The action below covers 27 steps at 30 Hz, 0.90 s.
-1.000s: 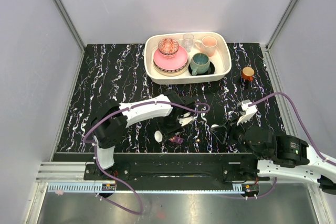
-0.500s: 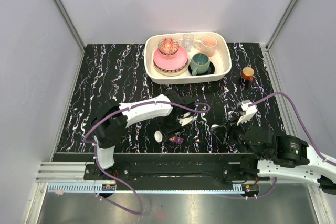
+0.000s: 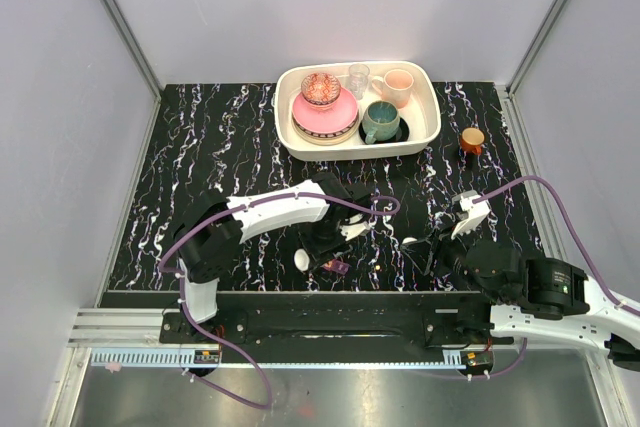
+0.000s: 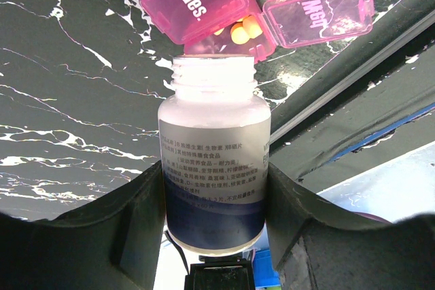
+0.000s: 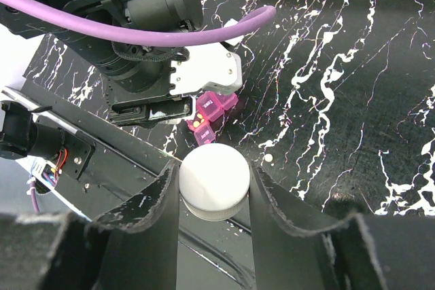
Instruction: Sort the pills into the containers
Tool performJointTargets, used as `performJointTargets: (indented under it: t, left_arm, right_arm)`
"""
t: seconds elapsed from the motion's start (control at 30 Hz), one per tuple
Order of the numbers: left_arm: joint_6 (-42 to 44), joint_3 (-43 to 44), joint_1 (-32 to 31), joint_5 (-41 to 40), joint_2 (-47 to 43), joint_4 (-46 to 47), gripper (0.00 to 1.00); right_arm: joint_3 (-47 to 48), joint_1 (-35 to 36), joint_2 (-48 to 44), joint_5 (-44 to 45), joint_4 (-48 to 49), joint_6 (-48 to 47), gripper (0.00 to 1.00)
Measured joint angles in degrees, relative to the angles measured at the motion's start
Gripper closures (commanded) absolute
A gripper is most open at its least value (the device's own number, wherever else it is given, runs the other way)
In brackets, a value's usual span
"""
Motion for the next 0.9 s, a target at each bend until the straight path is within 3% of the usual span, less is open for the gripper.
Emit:
performJointTargets:
  t: [0.9]
  left_arm:
    - [0.24,-0.48,0.0,0.96,0.07,-0.11,1.0]
  right_arm:
    - [-0.15,0.0,-0.11,0.0,-0.02,0.09,1.0]
